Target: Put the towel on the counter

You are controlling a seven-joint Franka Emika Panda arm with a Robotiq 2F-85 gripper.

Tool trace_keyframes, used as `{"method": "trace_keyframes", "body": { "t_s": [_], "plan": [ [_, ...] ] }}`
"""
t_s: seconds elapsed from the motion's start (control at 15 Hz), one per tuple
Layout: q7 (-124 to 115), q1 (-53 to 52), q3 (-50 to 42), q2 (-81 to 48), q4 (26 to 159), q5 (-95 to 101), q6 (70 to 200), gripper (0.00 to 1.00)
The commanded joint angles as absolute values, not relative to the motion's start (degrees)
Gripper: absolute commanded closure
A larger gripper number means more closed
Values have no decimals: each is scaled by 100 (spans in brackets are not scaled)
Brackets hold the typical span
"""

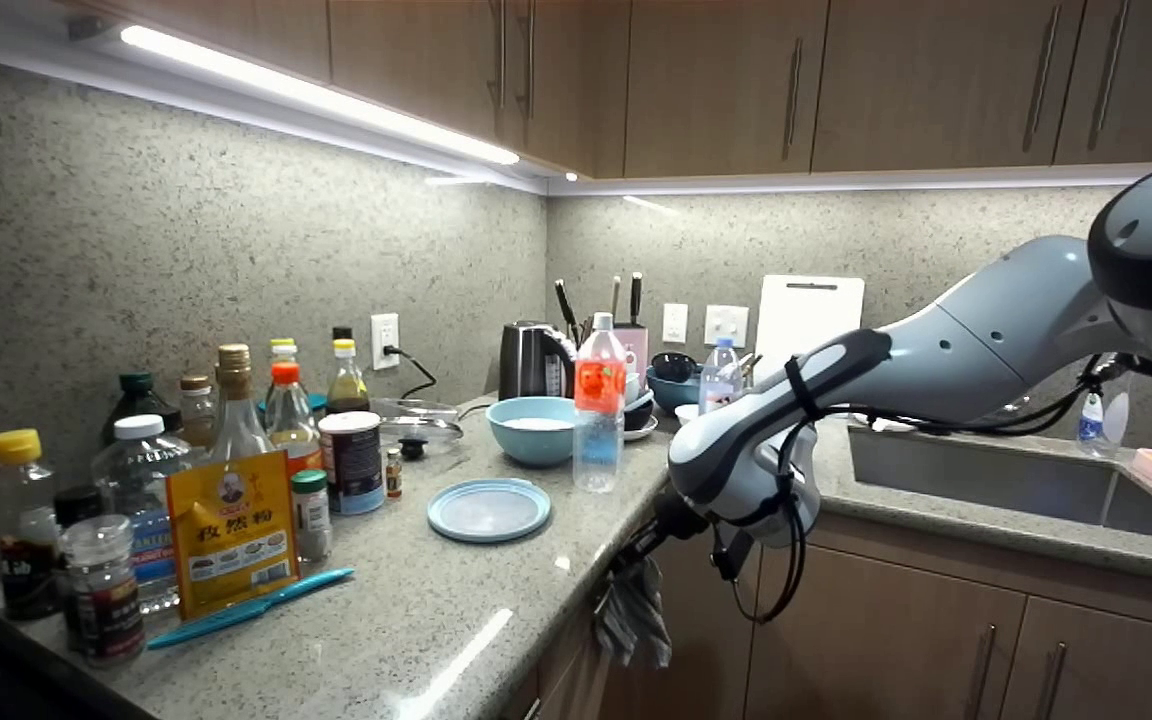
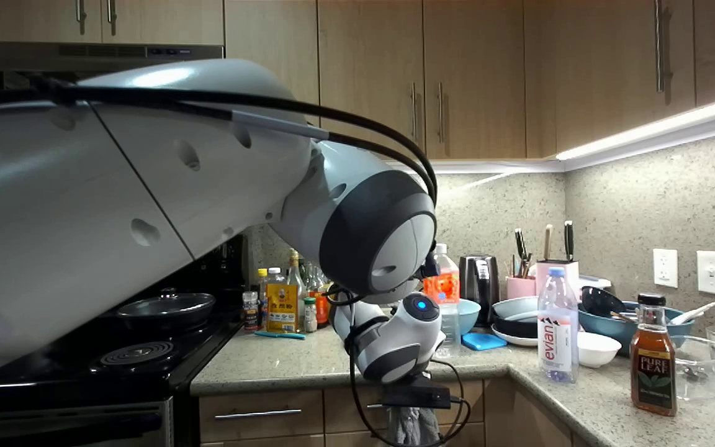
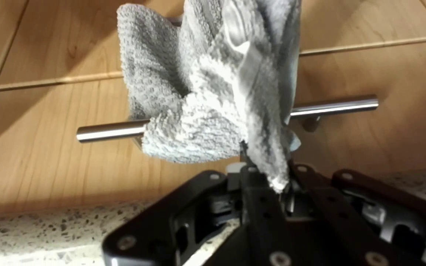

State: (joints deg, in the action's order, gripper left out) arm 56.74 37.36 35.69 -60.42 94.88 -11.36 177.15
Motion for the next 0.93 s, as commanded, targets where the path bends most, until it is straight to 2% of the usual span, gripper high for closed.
{"method": "trace_keyframes", "body": {
  "t_s": [0.0, 0.6, 0.87],
  "plan": [
    [4765, 3763, 3429, -5233, 10098, -918, 17372, 95],
    [3093, 2999, 1956, -3804, 10907, -1096, 15593, 95],
    [3493, 2899, 2030, -3423, 11114, -1157, 16060, 95]
  ]
}}
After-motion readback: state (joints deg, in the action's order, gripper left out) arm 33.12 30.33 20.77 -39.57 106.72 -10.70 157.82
